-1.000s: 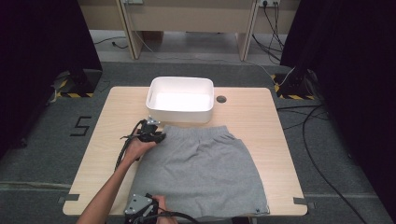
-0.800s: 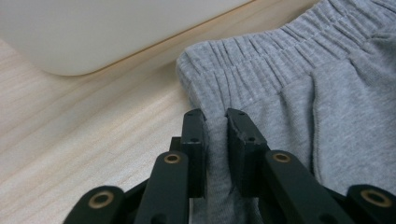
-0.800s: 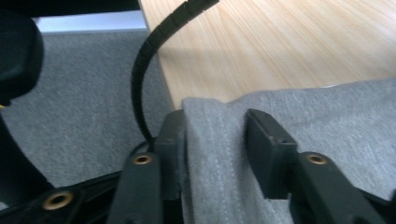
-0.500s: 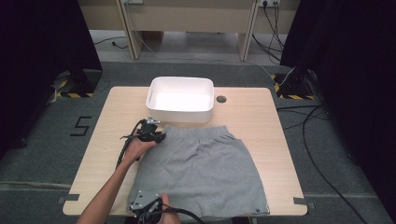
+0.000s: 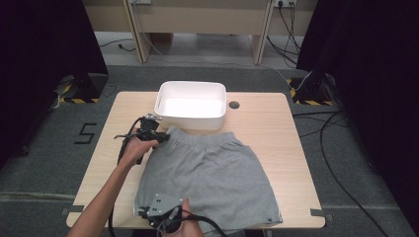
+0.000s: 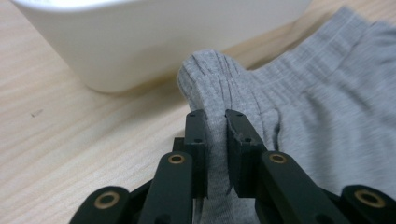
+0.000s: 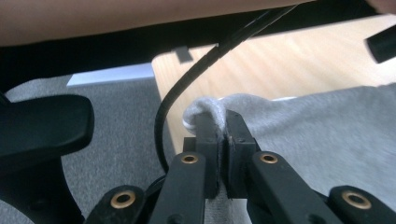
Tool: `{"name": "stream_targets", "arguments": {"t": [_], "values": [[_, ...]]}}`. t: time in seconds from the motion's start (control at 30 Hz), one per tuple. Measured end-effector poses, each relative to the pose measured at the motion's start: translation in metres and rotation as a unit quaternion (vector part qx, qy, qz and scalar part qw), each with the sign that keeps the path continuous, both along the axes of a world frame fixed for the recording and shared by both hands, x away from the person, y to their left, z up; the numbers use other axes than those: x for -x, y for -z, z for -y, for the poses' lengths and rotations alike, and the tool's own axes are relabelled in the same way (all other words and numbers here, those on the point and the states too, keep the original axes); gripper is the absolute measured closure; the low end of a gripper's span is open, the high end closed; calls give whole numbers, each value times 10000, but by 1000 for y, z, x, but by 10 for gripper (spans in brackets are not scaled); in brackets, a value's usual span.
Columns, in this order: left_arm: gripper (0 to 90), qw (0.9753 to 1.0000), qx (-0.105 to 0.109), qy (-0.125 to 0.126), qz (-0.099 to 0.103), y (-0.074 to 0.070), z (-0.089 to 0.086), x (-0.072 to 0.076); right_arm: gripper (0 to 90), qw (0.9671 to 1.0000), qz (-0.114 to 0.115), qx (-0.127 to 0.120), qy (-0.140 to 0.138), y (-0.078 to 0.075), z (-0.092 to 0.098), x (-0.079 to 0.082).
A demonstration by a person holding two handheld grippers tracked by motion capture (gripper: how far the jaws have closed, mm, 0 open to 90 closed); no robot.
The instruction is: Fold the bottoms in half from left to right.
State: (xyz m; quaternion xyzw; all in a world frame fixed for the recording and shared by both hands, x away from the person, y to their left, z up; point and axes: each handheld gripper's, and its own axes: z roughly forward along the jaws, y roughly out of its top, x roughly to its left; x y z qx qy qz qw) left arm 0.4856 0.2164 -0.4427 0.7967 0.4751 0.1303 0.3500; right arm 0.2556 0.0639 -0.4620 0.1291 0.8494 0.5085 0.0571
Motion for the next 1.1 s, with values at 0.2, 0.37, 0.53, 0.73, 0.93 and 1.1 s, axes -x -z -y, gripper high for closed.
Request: {"name": "stream_targets", "arguments": {"t": [0.2, 0.37, 0.53, 0.73, 0.93, 1.1], "values": [[788, 9998, -124, 125, 80, -25, 18, 5, 867, 9989, -10, -390, 255, -24, 36, -3], [784, 9992, -171, 338, 154, -42, 47, 6, 867, 9966, 71, -618, 532, -38, 76, -1], [778, 9988, -146, 452, 140, -54, 75, 1, 868, 9929, 134, -731, 929, -46, 117, -2], [781, 9978, -174, 610, 187, -60, 103, -3, 867, 9855, 245, -840, 1451, -53, 166, -7], [784, 9970, -67, 723, 254, -62, 133, -6, 867, 9757, 387, -880, 1971, -55, 214, -7], [786, 9957, -113, 889, 237, -57, 163, -8, 867, 9667, 330, -857, 2390, -46, 250, -8]]}}
